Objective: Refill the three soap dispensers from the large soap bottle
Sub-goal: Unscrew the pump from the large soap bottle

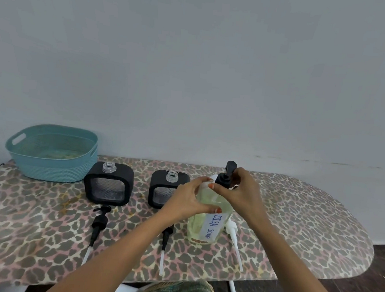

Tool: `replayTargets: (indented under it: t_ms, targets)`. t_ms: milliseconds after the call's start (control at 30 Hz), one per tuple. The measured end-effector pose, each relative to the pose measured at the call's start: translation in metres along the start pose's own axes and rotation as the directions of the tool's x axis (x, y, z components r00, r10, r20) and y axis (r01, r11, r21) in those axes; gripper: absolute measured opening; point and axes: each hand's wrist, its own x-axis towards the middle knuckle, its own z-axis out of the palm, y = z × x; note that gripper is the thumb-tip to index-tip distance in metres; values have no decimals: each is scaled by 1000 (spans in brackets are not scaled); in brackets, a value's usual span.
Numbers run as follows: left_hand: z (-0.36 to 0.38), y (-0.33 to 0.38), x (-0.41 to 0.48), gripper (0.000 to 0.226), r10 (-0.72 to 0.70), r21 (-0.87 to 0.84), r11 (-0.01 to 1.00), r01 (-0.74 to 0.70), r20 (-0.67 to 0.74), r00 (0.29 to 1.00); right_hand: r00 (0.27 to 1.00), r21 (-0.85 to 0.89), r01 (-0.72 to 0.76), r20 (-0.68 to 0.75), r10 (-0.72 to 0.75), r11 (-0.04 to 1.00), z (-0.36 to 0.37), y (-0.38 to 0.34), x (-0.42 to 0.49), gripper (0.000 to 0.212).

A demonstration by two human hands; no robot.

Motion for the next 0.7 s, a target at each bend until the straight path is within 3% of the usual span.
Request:
replayTargets:
  t_ms: [100,233,333,433,500,633,700]
  targets:
    - [0,0,-1,81,-2,-10,1000,2,-3,1000,997,100,0,72,-7,995,-9,-3,0,24]
    - [0,1,-1,80,10,-11,1000,-10,-4,1000,985,294,-91,166,43,952,-16,-3,0,46]
    - [0,0,0,80,7,-9,1000,-7,0,1000,982,252,-86,185,39,964,-9,-2,0,40]
    - [0,-1,0,80,5,2,1000,-5,-8,1000,1000,109,-3,24,0,994,-1,-5,1,39]
    - [0,0,0,80,9,5,1000,-9,-15,1000,1000,109,-4,-25,6,994,-1,-7,1,42]
    - [0,0,0,80,5,-26,1000,-5,-3,1000,999,131,-37,11,36,991,-9,-7,0,40]
    - [0,-1,0,79,4,-32,999,-4,-6,1000,995,224,-81,67,67,971,-14,-8,0,38]
